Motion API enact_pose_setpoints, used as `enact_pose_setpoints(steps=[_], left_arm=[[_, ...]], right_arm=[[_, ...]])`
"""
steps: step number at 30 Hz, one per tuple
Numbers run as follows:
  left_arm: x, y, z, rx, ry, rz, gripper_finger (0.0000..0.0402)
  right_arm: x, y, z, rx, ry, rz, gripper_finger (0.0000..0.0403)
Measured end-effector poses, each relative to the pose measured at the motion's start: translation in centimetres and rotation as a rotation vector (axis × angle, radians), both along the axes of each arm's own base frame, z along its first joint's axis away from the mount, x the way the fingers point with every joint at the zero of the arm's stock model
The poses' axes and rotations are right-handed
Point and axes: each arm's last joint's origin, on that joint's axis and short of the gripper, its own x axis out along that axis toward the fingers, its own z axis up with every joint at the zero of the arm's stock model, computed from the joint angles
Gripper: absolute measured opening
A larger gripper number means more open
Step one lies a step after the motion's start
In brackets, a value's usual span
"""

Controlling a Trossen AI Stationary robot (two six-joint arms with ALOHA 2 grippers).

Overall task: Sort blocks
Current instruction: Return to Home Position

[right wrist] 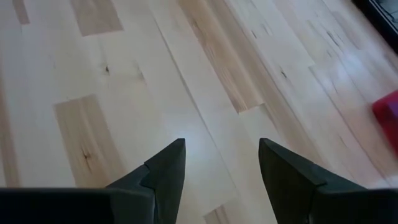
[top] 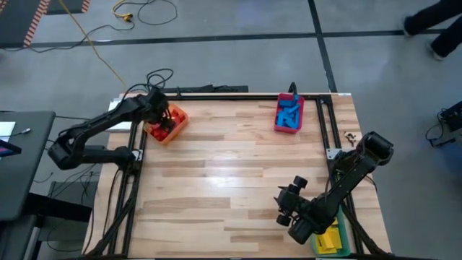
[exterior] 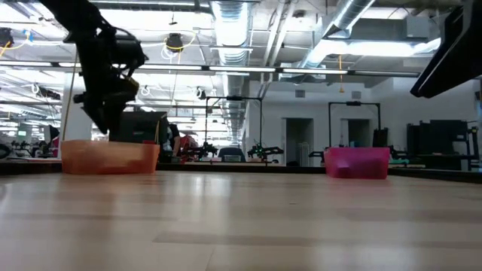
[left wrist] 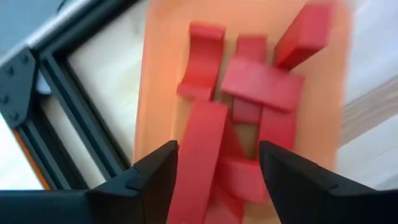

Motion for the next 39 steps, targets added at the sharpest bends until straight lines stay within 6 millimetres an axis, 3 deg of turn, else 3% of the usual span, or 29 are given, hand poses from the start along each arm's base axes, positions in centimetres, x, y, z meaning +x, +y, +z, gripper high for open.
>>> enact_pose_setpoints(steps=[5, 11, 17, 25, 28, 39], left_arm=[[0.9, -0.9, 2.1, 0.049, -0.085, -0.073, 0.0225], [1.9, -3.6, 5.2, 0.111, -0.233, -0.228, 0.0225], [1.8, -7.4, 8.4, 0.195, -0.489, -0.445, 0.0226], [-0.1, -11.9, 11.3, 0.28, -0.739, -0.691, 0.0226], [-0.5, -13.1, 11.1, 0.262, -0.797, -0.762, 0.0226], [-0.4, -15.8, 6.0, 0.204, -0.964, -0.936, 0.0226]], right_arm=[[-0.1, -0.1, 0.0, -0.019, 0.008, 0.0, 0.0214], [-0.4, -0.6, 0.7, -0.07, -0.01, 0.012, 0.0214], [-1.3, -1.7, 4.0, -0.106, -0.067, 0.095, 0.0214], [-4.1, -4.5, 9.9, -0.169, -0.166, 0.237, 0.0214], [-5.6, -5.5, 11.8, -0.19, -0.207, 0.287, 0.0214], [-11.1, -9.5, 16.6, -0.155, -0.365, 0.442, 0.0214]])
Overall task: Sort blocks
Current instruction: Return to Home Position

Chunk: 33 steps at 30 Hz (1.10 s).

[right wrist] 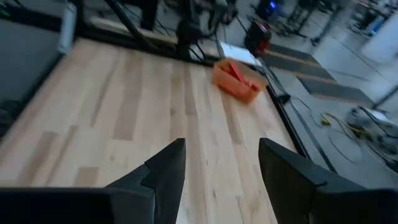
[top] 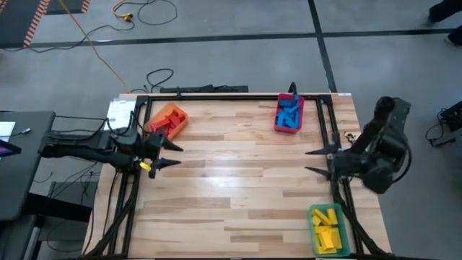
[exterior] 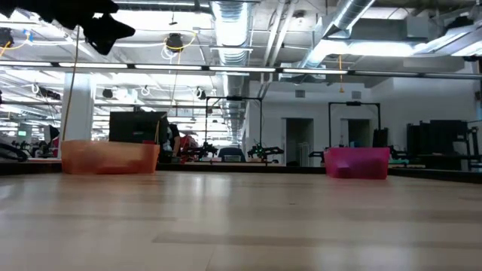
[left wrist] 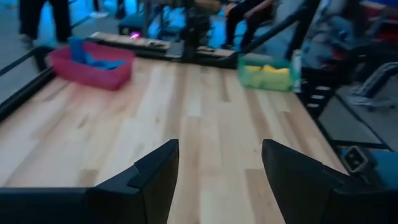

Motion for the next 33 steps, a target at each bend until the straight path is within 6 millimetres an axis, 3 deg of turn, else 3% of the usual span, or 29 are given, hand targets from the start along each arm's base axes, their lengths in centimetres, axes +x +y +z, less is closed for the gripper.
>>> enact_pose_setpoints(steps=[3, 6, 22, 27, 33], left_arm=[[0.2, -0.6, -1.3, -0.002, -0.049, -0.048, 0.0226], [0.3, -1.0, -2.5, 0.005, -0.087, -0.089, 0.0226], [0.3, -1.7, -6.8, 0.143, -0.262, -0.153, 0.0218], [-0.4, -1.5, -8.9, 0.127, -0.326, -0.161, 0.0217], [-1.1, -1.5, -10.6, 0.086, -0.342, -0.188, 0.0217]], right_arm=[[-1.4, -0.9, 0.6, 0.036, -0.046, 0.059, 0.0214], [-2.5, -1.7, -0.2, 0.056, -0.098, 0.13, 0.0214], [-5.3, -6.8, -10.5, 0.097, -0.609, 0.319, 0.0214], [-4.6, -6.6, -12.7, 0.014, -0.627, 0.251, 0.0214], [-4.0, -7.1, -13.8, 0.068, -0.622, 0.156, 0.0214]])
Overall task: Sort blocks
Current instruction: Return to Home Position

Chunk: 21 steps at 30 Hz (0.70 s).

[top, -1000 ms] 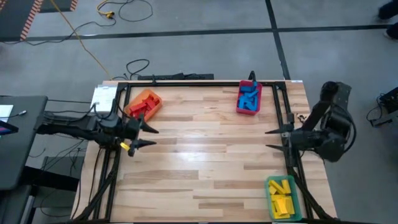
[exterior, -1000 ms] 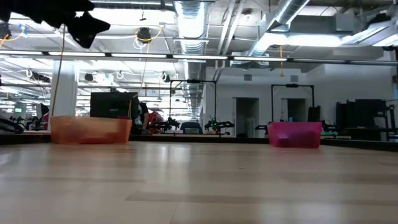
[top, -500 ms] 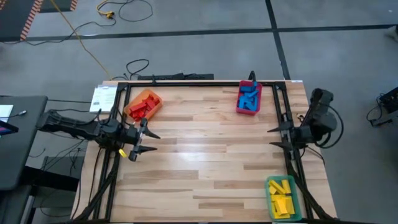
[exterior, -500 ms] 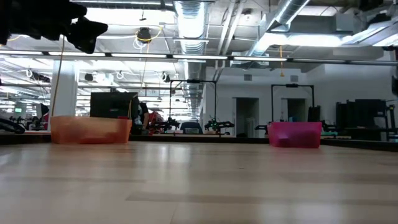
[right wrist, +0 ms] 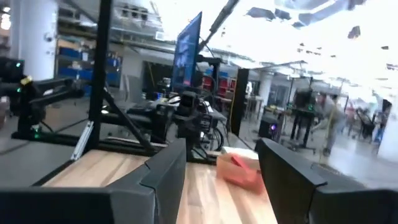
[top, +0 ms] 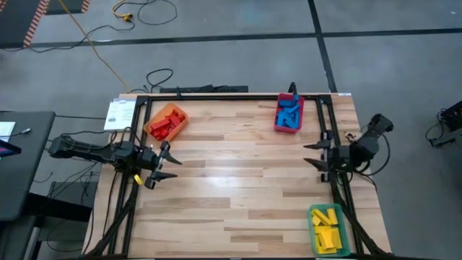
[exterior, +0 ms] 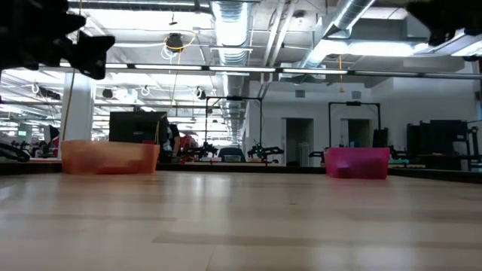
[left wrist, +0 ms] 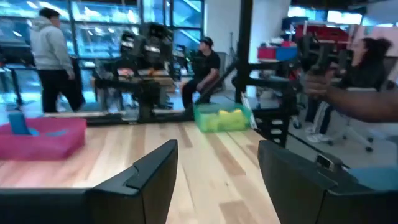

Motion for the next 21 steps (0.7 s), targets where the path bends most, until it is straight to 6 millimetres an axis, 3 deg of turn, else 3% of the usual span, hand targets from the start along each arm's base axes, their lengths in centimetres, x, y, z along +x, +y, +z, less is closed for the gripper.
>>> enact_pose_setpoints(steps=[5, 10, 15, 21], left_arm=[[-0.4, -0.1, -0.3, 0.0, 0.02, -0.043, 0.0217], [-0.5, -0.1, -0.3, -0.044, 0.035, -0.05, 0.0217], [-0.6, 0.0, 0.2, -0.124, 0.053, -0.056, 0.0217], [-0.6, 0.0, 0.5, -0.102, 0.038, -0.054, 0.0217]], right_arm=[[0.9, -0.2, -2.2, 0.089, 0.054, -0.065, 0.0214], [1.2, -0.8, -2.7, 0.262, 0.048, -0.119, 0.0214], [1.5, -0.9, -3.6, 0.313, 0.11, -0.135, 0.0214], [1.5, -0.9, -4.7, 0.284, 0.203, -0.148, 0.0214]])
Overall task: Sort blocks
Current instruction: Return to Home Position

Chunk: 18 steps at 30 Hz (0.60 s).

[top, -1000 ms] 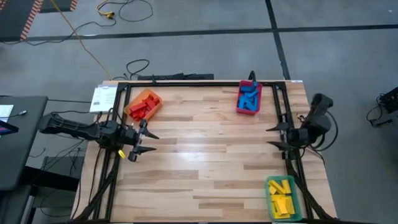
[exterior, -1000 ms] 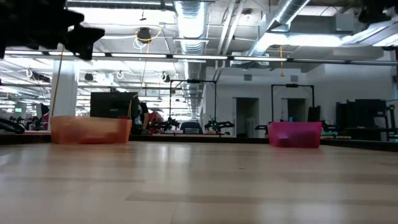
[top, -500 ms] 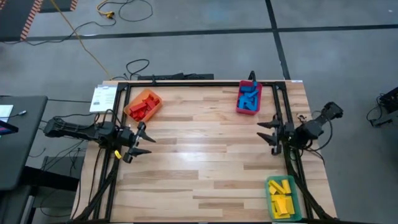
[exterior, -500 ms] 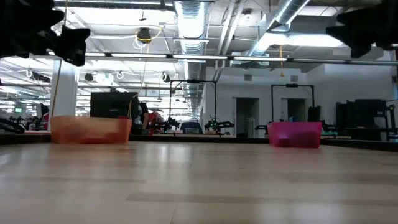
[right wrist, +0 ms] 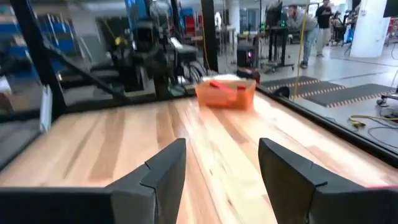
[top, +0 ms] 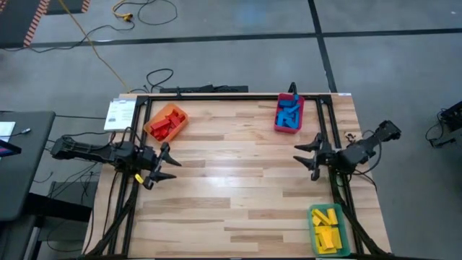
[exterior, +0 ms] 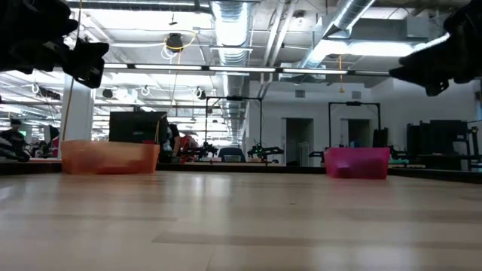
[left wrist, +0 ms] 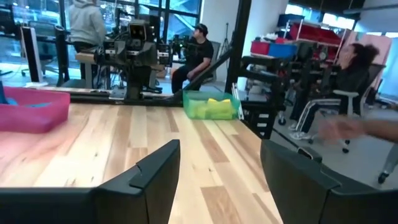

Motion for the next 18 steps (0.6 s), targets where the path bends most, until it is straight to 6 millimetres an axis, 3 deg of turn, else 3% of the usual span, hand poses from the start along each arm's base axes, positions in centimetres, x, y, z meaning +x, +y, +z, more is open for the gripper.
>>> enact_pose_setpoints(steps=[18], left_arm=[[0.0, 0.0, -1.6, 0.032, 0.187, 0.01, 0.0217]], right_arm=[[-0.1, 0.0, -0.6, -0.043, 0.068, 0.0, 0.0214]])
